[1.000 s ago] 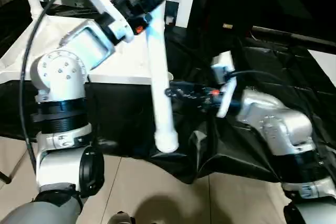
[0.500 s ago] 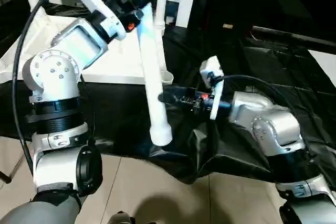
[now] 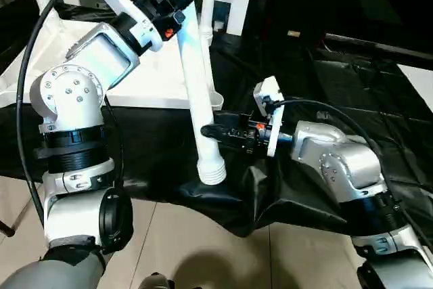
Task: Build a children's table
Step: Pick table leg
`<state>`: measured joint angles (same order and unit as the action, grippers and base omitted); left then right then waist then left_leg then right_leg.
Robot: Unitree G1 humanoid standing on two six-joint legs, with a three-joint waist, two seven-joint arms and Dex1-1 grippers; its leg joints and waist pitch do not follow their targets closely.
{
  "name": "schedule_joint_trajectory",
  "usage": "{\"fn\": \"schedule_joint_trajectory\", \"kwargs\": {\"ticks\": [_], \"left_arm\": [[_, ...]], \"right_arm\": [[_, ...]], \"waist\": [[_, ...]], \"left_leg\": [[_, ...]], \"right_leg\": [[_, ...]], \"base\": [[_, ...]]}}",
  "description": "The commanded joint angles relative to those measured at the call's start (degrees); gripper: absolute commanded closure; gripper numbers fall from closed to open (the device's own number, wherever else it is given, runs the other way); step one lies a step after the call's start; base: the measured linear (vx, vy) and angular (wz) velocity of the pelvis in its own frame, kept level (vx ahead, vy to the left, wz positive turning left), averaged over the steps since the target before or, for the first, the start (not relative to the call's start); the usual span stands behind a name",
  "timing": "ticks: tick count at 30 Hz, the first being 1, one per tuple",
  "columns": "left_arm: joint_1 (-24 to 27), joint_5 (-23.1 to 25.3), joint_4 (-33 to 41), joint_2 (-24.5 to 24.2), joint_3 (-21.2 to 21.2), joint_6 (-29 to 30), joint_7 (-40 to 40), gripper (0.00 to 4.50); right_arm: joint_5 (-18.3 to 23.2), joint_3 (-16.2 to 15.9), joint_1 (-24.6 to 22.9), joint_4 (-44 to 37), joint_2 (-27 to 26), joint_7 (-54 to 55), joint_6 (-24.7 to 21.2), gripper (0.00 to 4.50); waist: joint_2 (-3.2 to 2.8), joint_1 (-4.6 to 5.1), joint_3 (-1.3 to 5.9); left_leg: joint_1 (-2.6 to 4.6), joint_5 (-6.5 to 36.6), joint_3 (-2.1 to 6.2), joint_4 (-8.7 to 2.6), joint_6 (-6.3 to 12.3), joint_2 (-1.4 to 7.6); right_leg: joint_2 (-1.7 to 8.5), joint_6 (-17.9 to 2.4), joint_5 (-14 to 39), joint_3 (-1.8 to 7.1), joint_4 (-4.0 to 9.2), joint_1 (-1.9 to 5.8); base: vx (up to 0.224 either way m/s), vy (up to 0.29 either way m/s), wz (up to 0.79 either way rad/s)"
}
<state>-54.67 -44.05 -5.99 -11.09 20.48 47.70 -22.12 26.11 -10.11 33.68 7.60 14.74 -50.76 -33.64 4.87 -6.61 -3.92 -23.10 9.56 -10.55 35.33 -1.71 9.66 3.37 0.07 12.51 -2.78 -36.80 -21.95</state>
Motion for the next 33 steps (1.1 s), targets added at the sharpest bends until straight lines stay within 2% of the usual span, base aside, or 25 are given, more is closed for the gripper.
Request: {"fn": "schedule_joint_trajectory", "kwargs": {"ticks": [1,8,10,15,18,20,21,22,23,27,33], "left_arm": [[-3.25,-5.07,1.18,2.39,-0.61,1.13,-1.14,2.96],[-4.01,-6.47,0.92,3.13,0.67,1.14,-0.31,2.96],[-4.03,-6.52,0.94,3.14,0.68,1.25,-0.35,2.96],[-3.94,-6.62,1.13,3.23,0.84,1.57,-0.55,2.96],[-3.92,-6.94,1.31,3.43,1.03,1.81,-0.61,2.96],[-3.91,-7.15,1.46,3.53,1.1,1.92,-0.63,2.96],[-3.87,-7.07,1.61,3.52,1.04,1.98,-0.85,2.96],[-3.83,-6.85,1.6,3.4,0.93,1.93,-0.99,2.96],[-3.74,-6.55,1.49,3.21,0.81,1.82,-1.19,2.96],[-3.42,-6.04,1.45,2.65,0.25,1.57,-1.27,2.96],[-1.78,-2.2,2.05,0.91,-3.05,-0.28,-2.41,2.96]], "right_arm": [[-3.81,-2.25,0.0,3.4,0.37,2.01,-1.37,2.82],[-5.78,-4.8,-0.8,3.95,0.63,1.31,-0.34,2.91],[-5.05,-4.43,-0.67,3.97,0.38,0.97,-0.73,2.46],[-6.0,-4.65,-0.33,4.49,0.39,1.37,-0.13,2.0],[-6.22,-4.61,-0.31,4.82,0.23,1.43,-0.03,2.0],[-6.27,-4.62,-0.38,5.0,0.17,1.4,0.1,2.0],[-6.17,-4.49,-0.49,5.34,0.0,1.31,0.36,2.0],[-5.98,-4.3,-0.48,5.46,-0.09,1.28,0.33,2.26],[-5.44,-3.85,-0.41,5.47,-0.19,1.14,0.05,2.26],[-4.87,-3.52,-0.24,5.24,0.17,0.77,-0.31,2.56],[-4.95,-3.1,-0.57,4.9,0.41,-0.22,0.25,2.62]], "waist": [[-0.71,0.02,4.01],[-0.58,0.04,3.99],[-0.6,0.06,3.99],[-0.58,0.04,3.97],[-0.52,-0.05,4.0],[-0.42,0.01,3.92],[-0.39,-0.01,3.94],[-0.33,0.1,3.9],[-0.49,0.09,3.92],[-0.39,0.11,3.97],[-0.49,0.09,3.88]], "left_leg": [[2.26,9.84,1.7,-4.86,-4.16,3.94],[2.22,10.06,1.72,-4.86,-4.25,3.95],[2.22,9.89,1.71,-4.85,-4.03,3.94],[2.17,10.2,1.69,-4.88,-4.05,3.92],[2.23,9.79,1.52,-4.74,-4.45,3.81],[2.05,10.15,1.7,-4.91,-4.28,3.91],[2.19,10.36,1.7,-4.9,-4.26,3.96],[2.1,10.18,1.71,-4.9,-4.15,3.92],[2.15,9.97,1.7,-4.86,-4.09,3.92],[2.18,9.5,1.69,-4.84,-4.01,3.94],[2.3,10.49,1.7,-5.01,-4.37,4.05]], "right_leg": [[5.51,-11.16,5.01,2.81,4.23,1.95],[5.57,-10.7,5.74,2.89,4.27,1.96],[5.52,-10.91,5.17,2.87,4.24,1.94],[5.53,-11.36,5.6,2.85,4.25,1.98],[5.62,-12.03,5.59,2.86,4.34,1.86],[5.52,-11.6,5.45,2.87,4.23,2.01],[5.6,-11.16,5.86,2.88,4.31,2.0],[5.6,-10.98,5.93,2.9,4.33,2.07],[5.6,-10.95,5.67,2.93,4.33,2.03],[5.51,-11.06,4.7,2.86,4.21,2.05],[5.49,-10.67,6.08,2.9,4.37,1.89]], "base": [[0.0,0.0,0.0],[0.0,0.0,0.0],[0.0,0.0,0.0],[0.0,0.0,0.0],[0.0,0.0,0.0],[0.0,0.0,0.0],[0.0,0.0,0.0],[0.0,0.0,0.0],[0.0,0.0,0.0],[0.0,0.0,0.0],[0.0,0.0,0.0]]}}
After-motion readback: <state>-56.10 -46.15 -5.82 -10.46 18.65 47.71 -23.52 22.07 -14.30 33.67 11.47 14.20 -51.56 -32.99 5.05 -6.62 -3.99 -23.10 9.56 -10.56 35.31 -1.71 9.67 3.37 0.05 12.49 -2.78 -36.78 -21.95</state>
